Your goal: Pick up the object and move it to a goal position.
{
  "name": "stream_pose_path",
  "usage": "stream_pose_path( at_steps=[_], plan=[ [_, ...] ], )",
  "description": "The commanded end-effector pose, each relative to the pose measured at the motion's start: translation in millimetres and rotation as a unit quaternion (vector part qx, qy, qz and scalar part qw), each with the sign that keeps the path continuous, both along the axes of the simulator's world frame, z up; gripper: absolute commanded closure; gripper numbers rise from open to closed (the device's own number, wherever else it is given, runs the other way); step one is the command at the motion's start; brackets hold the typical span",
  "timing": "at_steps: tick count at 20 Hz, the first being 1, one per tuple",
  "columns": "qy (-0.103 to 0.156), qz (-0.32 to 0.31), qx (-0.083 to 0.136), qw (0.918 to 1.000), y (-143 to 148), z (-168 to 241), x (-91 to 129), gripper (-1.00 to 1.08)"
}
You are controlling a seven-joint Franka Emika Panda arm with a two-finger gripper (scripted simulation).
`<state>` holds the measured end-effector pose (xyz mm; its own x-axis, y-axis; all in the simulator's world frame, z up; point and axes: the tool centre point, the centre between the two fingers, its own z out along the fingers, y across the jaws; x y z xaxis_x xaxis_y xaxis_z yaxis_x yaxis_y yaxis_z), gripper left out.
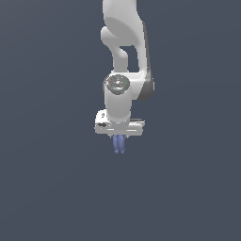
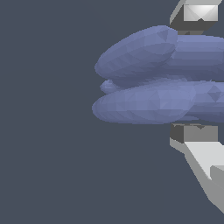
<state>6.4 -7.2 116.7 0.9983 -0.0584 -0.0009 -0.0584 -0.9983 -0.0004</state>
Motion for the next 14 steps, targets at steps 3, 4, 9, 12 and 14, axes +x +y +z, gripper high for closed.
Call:
stream_pose_path(
  at_steps=[3,4,9,12,14],
  plan=[
    [-0.001,-0.001,0.000,1.0000,-52,16,-11,1.08],
    [-0.001,-0.001,0.000,1.0000,-64,20,-13,1.08],
    [-0.001,-0.001,0.000,1.0000,-122,38,-25,1.08],
    [-0.001,-0.001,0.000,1.0000,-150,46,-29,1.08],
    [-0.001,-0.001,0.000,1.0000,-164,50,-32,1.08]
  ],
)
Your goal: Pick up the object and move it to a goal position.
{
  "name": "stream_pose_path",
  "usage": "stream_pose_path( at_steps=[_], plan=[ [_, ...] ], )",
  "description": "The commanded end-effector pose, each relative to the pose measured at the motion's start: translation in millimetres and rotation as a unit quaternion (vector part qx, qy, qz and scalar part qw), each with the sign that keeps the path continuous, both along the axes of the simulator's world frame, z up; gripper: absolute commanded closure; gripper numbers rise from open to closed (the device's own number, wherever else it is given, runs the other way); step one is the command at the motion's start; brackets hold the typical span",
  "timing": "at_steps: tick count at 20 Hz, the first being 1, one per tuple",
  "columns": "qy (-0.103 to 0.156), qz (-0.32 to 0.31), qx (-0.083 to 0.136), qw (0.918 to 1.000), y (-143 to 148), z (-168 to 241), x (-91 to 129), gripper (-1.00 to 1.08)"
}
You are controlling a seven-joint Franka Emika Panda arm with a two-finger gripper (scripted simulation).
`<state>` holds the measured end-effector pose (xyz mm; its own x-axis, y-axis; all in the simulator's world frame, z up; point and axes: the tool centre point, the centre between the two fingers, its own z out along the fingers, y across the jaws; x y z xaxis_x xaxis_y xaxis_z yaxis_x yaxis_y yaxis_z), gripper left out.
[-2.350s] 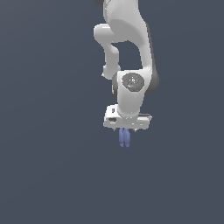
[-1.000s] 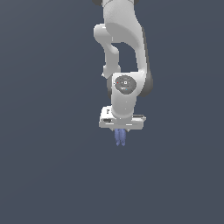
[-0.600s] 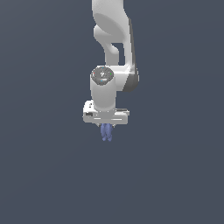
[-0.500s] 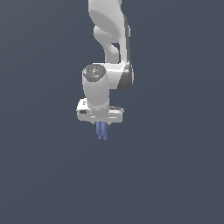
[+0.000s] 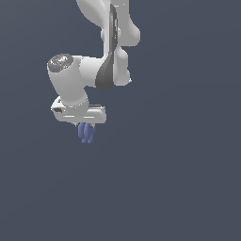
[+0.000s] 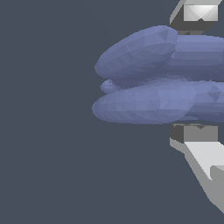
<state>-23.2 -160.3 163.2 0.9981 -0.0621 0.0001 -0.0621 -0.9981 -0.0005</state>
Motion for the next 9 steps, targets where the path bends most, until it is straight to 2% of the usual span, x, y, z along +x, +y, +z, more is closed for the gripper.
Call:
stream_pose_path(
  at_steps=[1,9],
  plan=[
    [0.000,0.001,0.000,1.0000,-18,6,-3,1.08],
    [0.000,0.001,0.000,1.0000,-41,13,-5,1.08]
  ],
)
